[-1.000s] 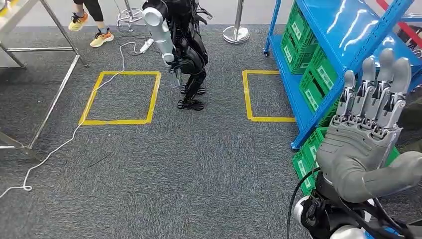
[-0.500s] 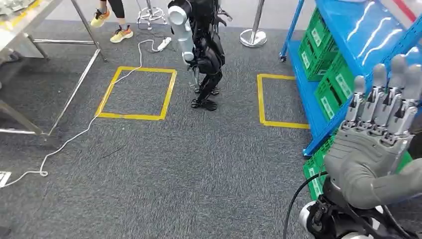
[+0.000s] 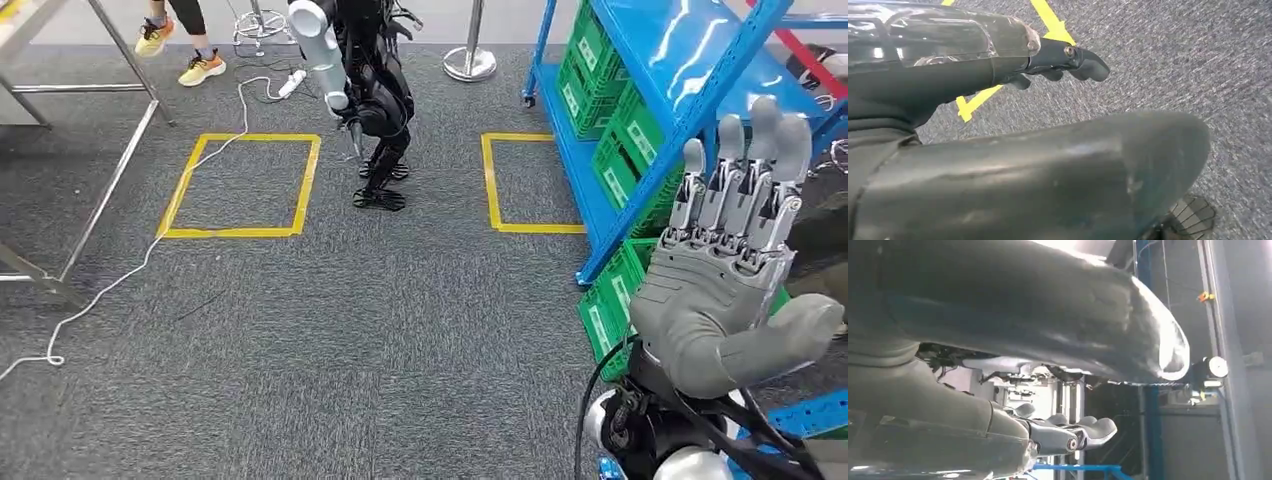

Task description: Take the parts from the cabinet and place them on the table.

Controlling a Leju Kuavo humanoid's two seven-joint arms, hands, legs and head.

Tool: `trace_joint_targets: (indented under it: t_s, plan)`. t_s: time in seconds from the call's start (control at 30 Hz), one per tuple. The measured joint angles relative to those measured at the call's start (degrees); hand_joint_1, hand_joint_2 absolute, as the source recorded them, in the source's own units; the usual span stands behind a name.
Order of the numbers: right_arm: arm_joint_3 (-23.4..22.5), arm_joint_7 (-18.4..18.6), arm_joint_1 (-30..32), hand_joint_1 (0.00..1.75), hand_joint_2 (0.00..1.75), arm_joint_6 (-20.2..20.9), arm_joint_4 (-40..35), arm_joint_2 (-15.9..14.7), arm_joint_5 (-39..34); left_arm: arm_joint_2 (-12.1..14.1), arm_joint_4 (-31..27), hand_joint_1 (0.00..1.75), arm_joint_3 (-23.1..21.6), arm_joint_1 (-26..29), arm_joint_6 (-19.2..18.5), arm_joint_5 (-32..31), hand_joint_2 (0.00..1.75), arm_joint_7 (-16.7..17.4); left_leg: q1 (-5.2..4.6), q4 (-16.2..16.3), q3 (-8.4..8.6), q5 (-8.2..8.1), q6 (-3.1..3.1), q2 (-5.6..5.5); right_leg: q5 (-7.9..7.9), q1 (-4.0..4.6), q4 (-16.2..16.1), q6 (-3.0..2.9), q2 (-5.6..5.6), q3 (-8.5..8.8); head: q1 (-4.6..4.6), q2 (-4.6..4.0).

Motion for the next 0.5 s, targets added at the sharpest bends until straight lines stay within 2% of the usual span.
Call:
trace_joint_targets:
  t_s: [0.07,0.1,0.13,0.17,0.2,0.23,0.27,0.3,0.33,0.37,0.4,0.43,0.47,0.5]
  plan:
    - [0.0,0.0,0.0,0.0,0.0,0.0,0.0,0.0,0.0,0.0,0.0,0.0,-0.2,0.1,0.0,0.0,0.0,0.0,-0.37,0.1,-0.52,0.35,0.4,0.13,0.94,-0.3,-0.3,0.72,0.21,-0.03,0.0,0.0]
    - [0.0,0.0,0.0,0.0,0.0,0.0,0.0,0.0,0.0,0.0,0.0,0.0,-0.2,0.1,0.0,0.0,0.0,0.0,-0.23,-0.3,-0.88,1.17,0.9,0.38,1.35,-0.32,-0.5,1.19,0.46,-0.2,0.02,0.0]
    - [-0.1,0.0,0.1,0.0,0.0,0.0,0.0,0.0,0.0,0.0,0.0,0.0,-0.2,-0.1,0.0,0.0,0.0,0.0,-0.04,-0.4,-1.48,1.94,1.22,0.8,-0.35,-0.55,0.4,1.26,0.27,-0.75,-0.11,0.0]
    - [-0.1,0.0,0.0,0.0,0.0,0.0,0.0,0.0,0.0,0.0,0.0,0.0,-0.2,-0.1,0.0,0.0,0.0,0.0,-0.15,-0.4,-2.31,2.58,1.71,0.87,-4.08,-0.57,3.0,1.41,-0.04,-1.83,0.31,-0.02]
    - [-0.1,0.0,0.1,0.0,0.0,0.0,0.1,0.0,0.0,0.0,0.0,0.0,-0.2,-0.1,0.0,0.0,0.0,0.0,-0.26,-0.3,-3.06,3.2,1.87,1.09,-8.04,-0.59,7.4,1.62,-0.2,-2.98,0.48,0.0]
    - [-0.1,0.0,0.1,0.0,0.0,0.0,0.1,0.0,0.0,0.0,0.0,0.0,-0.2,0.0,0.0,0.0,0.0,0.0,-0.39,-0.3,-3.8,3.84,2.01,1.26,-11.0,-0.59,11.9,1.78,-0.21,-4.02,0.57,0.0]
    - [-0.1,0.0,0.1,0.0,0.0,0.0,0.2,0.0,0.0,0.0,0.0,0.0,-0.2,0.0,0.0,0.0,0.0,0.0,-0.56,-0.2,-4.73,4.53,2.09,1.47,-12.68,-0.59,16.0,1.86,-0.21,-4.61,0.77,0.0]
    - [-0.1,0.0,0.1,0.0,0.0,0.0,0.3,0.0,0.0,0.0,0.0,0.0,-0.2,0.0,0.0,0.0,0.0,0.0,-0.73,-0.2,-5.67,5.18,2.11,1.64,-12.42,-0.58,18.2,1.83,-0.22,-4.36,0.89,0.0]
    - [-0.1,0.0,0.1,0.0,0.0,0.0,0.3,0.0,0.0,0.0,0.0,0.0,-0.2,0.0,0.0,0.0,0.0,0.0,-0.9,-0.2,-6.59,5.83,2.09,1.81,-10.7,-0.53,17.7,1.62,-0.22,-3.02,1.0,0.0]
    - [-0.1,0.0,0.1,0.0,0.0,0.0,0.3,0.0,0.0,0.0,0.0,0.0,-0.2,0.0,0.0,0.0,0.0,0.0,-1.06,-0.2,-7.35,6.38,2.08,1.95,-8.7,-0.36,15.2,1.28,-0.23,-0.77,1.07,0.0]
    - [-0.1,0.0,0.1,0.0,0.0,0.0,0.3,0.0,0.0,0.0,0.0,0.0,-0.2,0.0,0.0,0.0,0.0,0.0,-1.19,-0.2,-7.99,6.92,2.03,2.02,-7.02,-0.09,10.5,0.8,-0.24,2.74,1.11,0.0]
    - [-0.1,0.0,0.0,0.0,0.0,0.0,0.3,0.0,0.0,-0.1,0.0,0.0,-0.2,0.0,0.0,0.0,0.0,0.0,-1.24,-0.1,-8.28,7.36,1.96,2.1,-6.61,0.33,4.7,0.1,-0.26,6.95,1.2,0.0]
    - [-0.1,0.0,-0.1,0.0,0.0,0.0,0.3,0.0,0.0,-0.2,0.0,0.0,-0.2,0.0,0.0,0.0,0.0,0.0,-1.43,-0.1,-8.51,7.65,1.79,2.21,-7.68,0.78,0.0,-0.55,-0.36,10.34,1.25,0.0]
    - [-0.1,0.0,-0.2,0.0,0.0,0.0,0.2,0.0,0.0,-0.2,0.0,0.0,-0.2,0.0,0.0,0.0,0.0,0.0,-1.55,0.0,-8.75,8.14,1.48,2.42,-8.41,0.71,-3.3,-0.88,-0.62,11.96,1.16,0.0]
